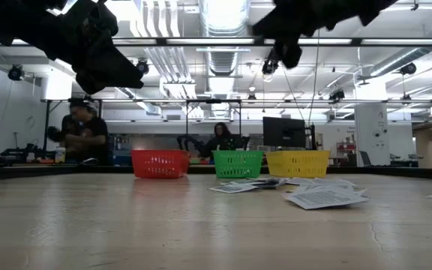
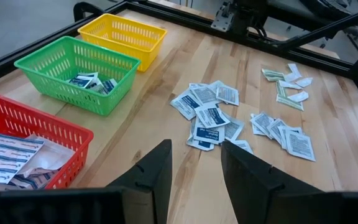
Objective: Pick & Place First Aid Supplies
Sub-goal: Put the alcohol pad into the green basket
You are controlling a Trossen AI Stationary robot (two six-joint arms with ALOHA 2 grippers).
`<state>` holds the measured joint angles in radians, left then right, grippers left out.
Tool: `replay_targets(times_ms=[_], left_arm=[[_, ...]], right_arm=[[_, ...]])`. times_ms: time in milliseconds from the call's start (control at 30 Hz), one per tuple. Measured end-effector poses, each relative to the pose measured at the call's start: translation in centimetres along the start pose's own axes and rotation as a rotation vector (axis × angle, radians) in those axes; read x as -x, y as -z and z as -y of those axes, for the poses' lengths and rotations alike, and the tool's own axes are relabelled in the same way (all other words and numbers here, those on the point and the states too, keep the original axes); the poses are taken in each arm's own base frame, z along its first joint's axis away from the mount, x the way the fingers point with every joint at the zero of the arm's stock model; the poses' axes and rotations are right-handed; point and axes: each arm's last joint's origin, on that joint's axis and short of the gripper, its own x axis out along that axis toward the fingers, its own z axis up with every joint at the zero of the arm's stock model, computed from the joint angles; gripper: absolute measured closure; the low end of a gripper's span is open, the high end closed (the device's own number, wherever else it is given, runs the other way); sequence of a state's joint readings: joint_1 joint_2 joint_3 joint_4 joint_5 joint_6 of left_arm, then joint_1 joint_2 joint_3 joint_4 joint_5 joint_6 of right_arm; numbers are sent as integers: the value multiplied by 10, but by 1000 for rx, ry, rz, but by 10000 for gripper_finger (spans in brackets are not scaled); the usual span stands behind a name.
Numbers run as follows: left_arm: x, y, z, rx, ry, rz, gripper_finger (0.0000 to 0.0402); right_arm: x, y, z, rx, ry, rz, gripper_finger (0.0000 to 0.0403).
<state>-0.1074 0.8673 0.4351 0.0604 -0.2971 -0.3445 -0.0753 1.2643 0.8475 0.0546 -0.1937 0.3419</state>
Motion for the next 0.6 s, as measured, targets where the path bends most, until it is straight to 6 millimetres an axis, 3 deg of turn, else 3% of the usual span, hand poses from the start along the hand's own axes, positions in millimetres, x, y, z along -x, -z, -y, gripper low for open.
replay_targets(times_ms=[200, 400, 600], left_arm=[[0, 0, 0, 12, 0, 0, 268], [0, 0, 0, 4, 0, 0, 268], [0, 0, 0, -3, 0, 5, 268]], right_arm=[[-27, -15, 37, 4, 180, -188, 394], [-47, -47, 71, 136, 376, -375, 394], [-66, -77, 110, 201, 457, -467, 394]])
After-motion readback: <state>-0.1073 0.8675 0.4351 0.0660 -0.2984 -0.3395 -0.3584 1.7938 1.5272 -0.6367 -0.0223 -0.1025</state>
